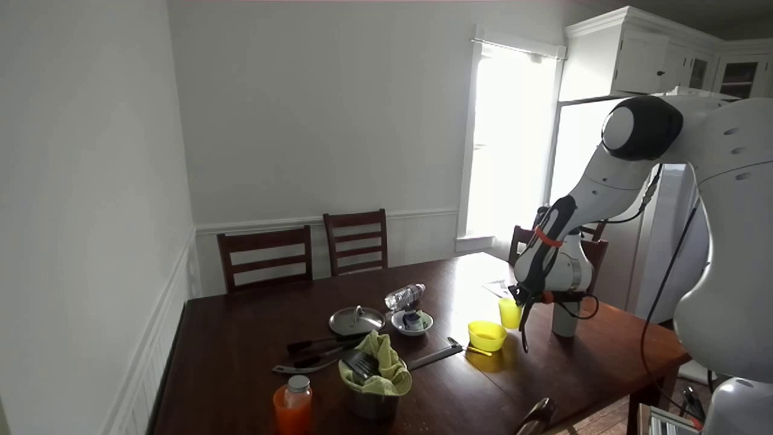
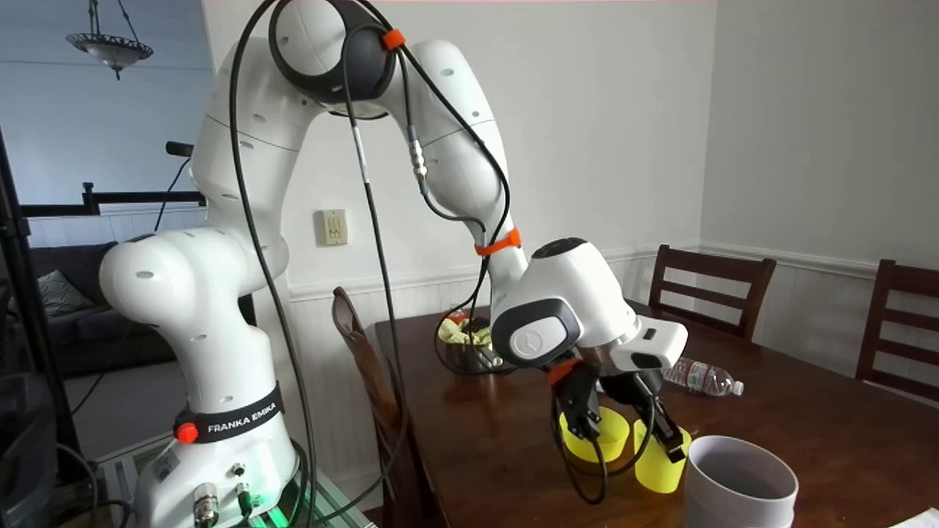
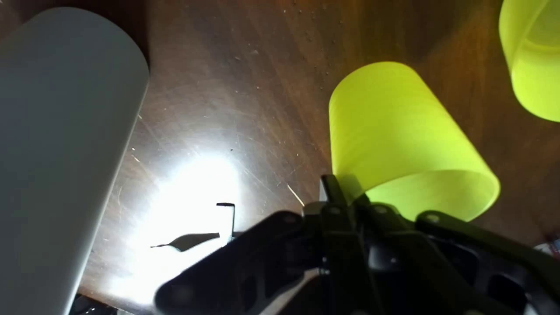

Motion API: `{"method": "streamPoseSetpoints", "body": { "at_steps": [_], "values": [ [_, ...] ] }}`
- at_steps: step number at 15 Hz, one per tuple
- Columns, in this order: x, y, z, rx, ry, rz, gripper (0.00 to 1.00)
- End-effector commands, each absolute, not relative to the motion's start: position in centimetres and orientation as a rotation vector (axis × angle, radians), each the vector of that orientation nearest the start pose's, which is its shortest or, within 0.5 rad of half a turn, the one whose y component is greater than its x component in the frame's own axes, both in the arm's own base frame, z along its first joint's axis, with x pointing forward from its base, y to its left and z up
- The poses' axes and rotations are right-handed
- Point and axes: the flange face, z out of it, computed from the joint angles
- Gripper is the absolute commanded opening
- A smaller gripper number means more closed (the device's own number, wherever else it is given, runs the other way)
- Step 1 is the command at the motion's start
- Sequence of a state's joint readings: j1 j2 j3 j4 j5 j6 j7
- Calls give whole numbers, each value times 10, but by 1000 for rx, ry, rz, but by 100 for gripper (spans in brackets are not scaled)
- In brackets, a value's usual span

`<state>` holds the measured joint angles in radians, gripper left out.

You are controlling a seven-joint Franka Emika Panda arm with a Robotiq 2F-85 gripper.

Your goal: Remove the spoon from the yellow cup, then remove the yellow cup from the yellow bowl

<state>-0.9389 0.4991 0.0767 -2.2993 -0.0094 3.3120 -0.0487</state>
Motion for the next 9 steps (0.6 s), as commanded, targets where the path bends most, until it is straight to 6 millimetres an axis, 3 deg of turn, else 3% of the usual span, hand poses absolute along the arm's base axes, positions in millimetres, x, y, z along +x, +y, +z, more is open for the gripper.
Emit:
{"method": "streamPoseSetpoints", "body": {
  "at_steps": [1, 3, 4, 6, 9],
  "values": [
    [367, -432, 180, -2931, 1327, -817, 15],
    [366, -432, 178, -2921, 1331, -811, 22],
    [365, -433, 178, -2918, 1333, -810, 43],
    [362, -430, 182, -2908, 1344, -808, 57],
    [355, -422, 205, -2916, 1349, -852, 77]
  ]
}}
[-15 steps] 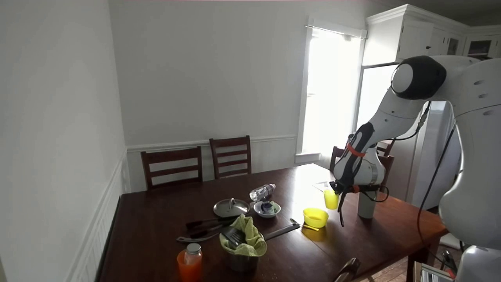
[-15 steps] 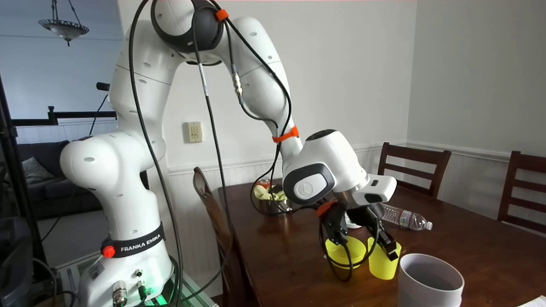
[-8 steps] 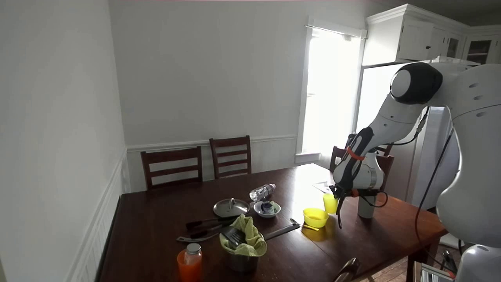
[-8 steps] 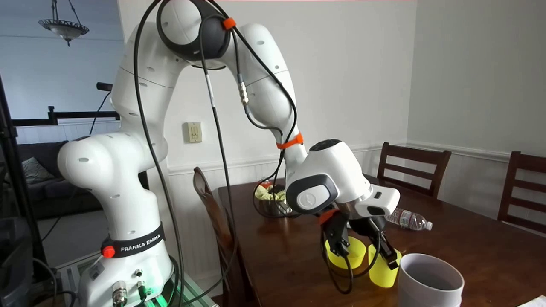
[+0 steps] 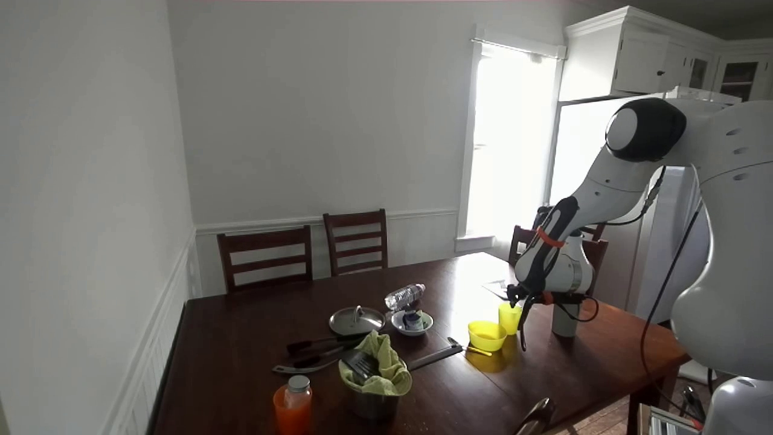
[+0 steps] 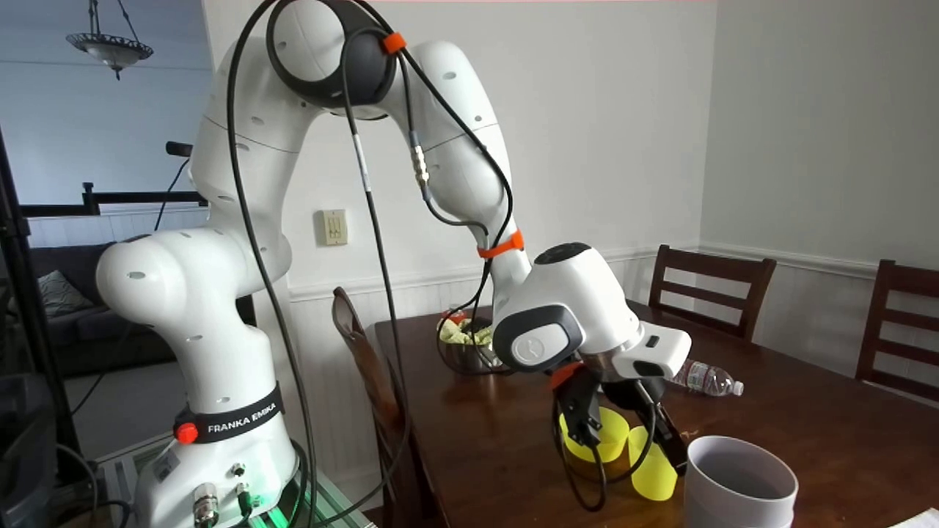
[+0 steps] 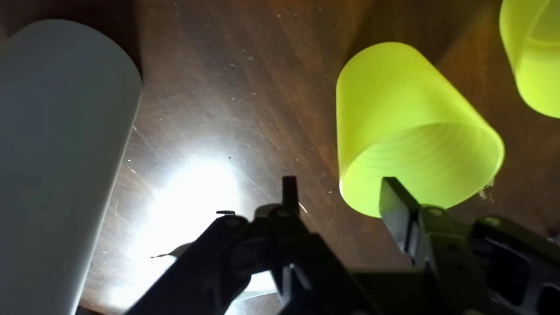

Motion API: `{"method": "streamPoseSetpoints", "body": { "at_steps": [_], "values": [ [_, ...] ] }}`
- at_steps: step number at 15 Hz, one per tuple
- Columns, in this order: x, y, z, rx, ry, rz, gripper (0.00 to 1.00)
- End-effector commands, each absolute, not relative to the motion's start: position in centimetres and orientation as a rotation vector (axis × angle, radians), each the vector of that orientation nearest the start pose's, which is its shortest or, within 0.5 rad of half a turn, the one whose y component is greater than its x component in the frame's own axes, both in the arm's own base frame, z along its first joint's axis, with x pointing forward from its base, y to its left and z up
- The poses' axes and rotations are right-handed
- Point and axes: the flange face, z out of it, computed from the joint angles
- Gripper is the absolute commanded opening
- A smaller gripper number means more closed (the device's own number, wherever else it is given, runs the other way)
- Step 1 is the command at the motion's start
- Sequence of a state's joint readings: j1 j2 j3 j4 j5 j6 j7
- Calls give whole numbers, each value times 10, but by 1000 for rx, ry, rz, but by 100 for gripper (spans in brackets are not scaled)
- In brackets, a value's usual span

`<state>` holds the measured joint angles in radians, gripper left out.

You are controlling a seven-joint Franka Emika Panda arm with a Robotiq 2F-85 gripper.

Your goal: Remove the spoon from the yellow cup, then remove the yellow cup from the yellow bowl

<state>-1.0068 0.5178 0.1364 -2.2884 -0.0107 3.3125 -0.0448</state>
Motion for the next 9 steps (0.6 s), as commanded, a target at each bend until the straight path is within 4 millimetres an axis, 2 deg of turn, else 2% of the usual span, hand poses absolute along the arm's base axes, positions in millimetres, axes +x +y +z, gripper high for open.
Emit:
{"method": "streamPoseSetpoints", "body": {
  "at_steps": [1, 3, 4, 9],
  "values": [
    [352, -418, 215, -2924, 1346, -879, 84],
    [346, -410, 234, -2964, 1314, -904, 98],
    [344, -402, 243, -3004, 1259, -880, 100],
    [345, -366, 283, -3145, 975, -738, 100]
  ]
}}
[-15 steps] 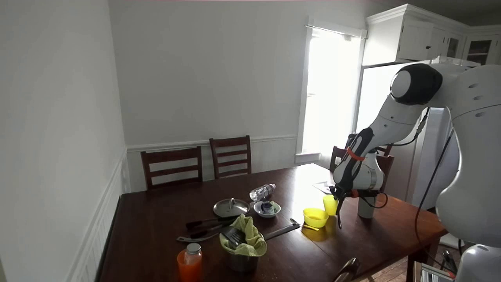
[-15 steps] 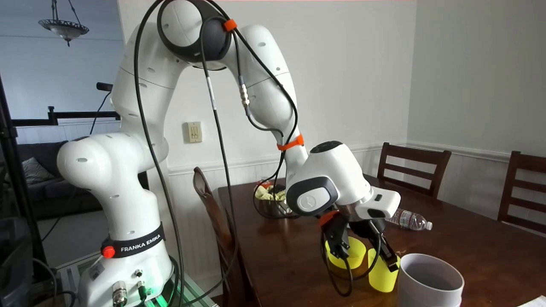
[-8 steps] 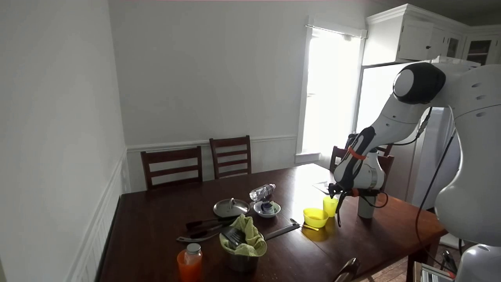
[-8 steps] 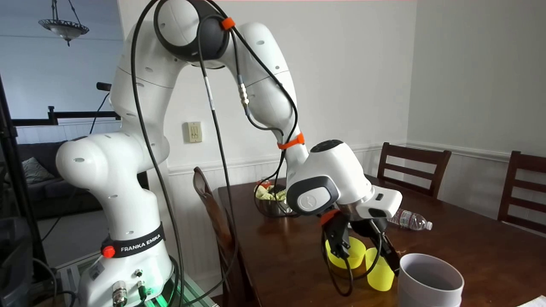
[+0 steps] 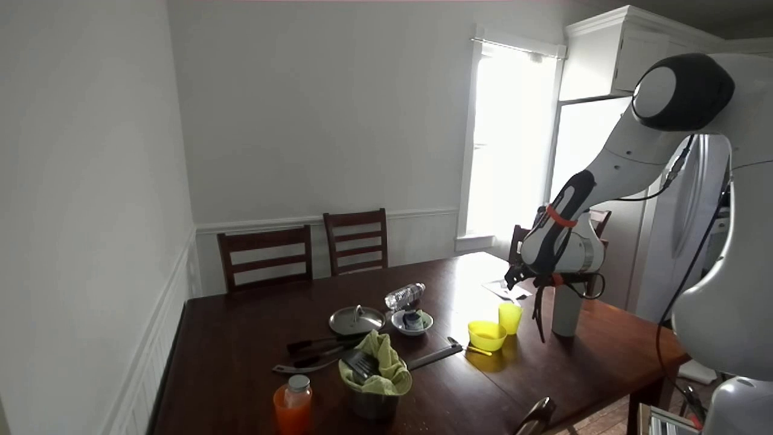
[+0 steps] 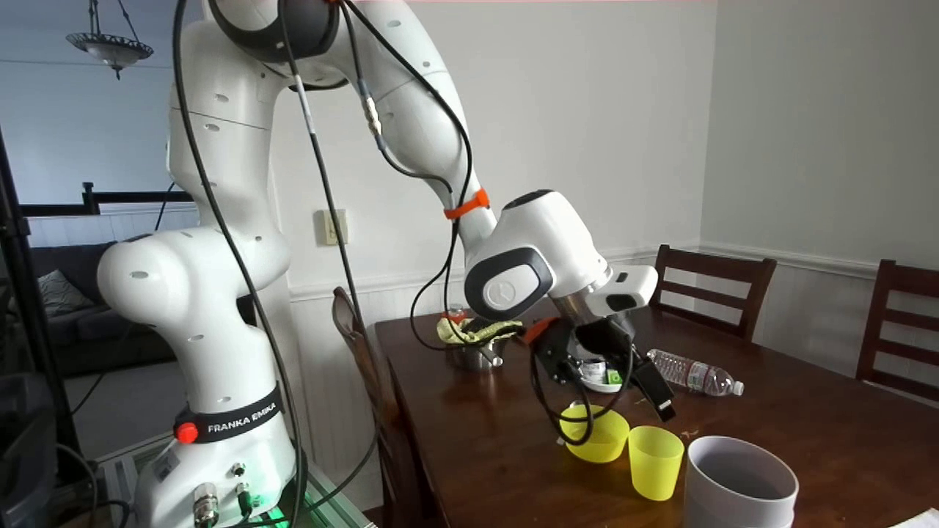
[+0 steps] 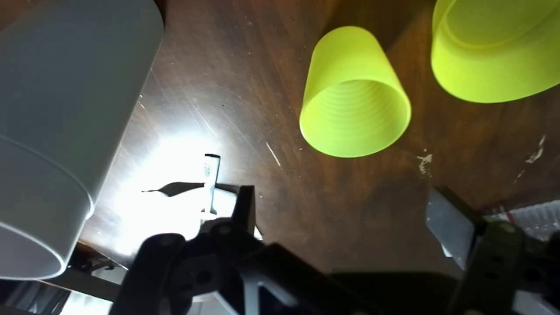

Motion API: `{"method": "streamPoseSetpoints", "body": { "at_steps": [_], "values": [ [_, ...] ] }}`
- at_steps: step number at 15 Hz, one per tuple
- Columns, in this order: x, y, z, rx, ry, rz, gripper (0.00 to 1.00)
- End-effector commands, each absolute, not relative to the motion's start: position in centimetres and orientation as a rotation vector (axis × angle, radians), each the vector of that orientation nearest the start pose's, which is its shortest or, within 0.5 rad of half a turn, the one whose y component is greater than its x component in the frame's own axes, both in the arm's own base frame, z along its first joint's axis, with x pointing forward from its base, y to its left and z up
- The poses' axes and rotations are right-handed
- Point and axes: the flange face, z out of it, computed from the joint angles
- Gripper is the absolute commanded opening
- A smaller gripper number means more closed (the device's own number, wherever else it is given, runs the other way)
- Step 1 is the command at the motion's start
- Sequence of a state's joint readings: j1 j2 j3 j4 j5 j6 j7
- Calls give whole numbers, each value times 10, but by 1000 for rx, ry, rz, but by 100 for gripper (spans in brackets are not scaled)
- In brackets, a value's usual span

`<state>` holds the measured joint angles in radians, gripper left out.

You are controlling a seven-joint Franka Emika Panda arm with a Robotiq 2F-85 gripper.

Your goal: Remove the spoon from the yellow cup, then remove the yellow cup from the yellow bowl

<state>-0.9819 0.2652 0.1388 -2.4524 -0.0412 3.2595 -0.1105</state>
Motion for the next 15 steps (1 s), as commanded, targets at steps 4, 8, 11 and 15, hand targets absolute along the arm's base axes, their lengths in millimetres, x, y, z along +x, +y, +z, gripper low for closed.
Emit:
{"method": "streamPoseSetpoints", "body": {
  "at_steps": [4, 8, 11, 15],
  "values": [
    [365, -341, 309, -3192, 775, -634, 100],
    [374, -329, 324, -3229, 618, -553, 100],
    [378, -330, 320, -3232, 624, -555, 100],
    [378, -329, 322, -3238, 610, -550, 100]
  ]
}}
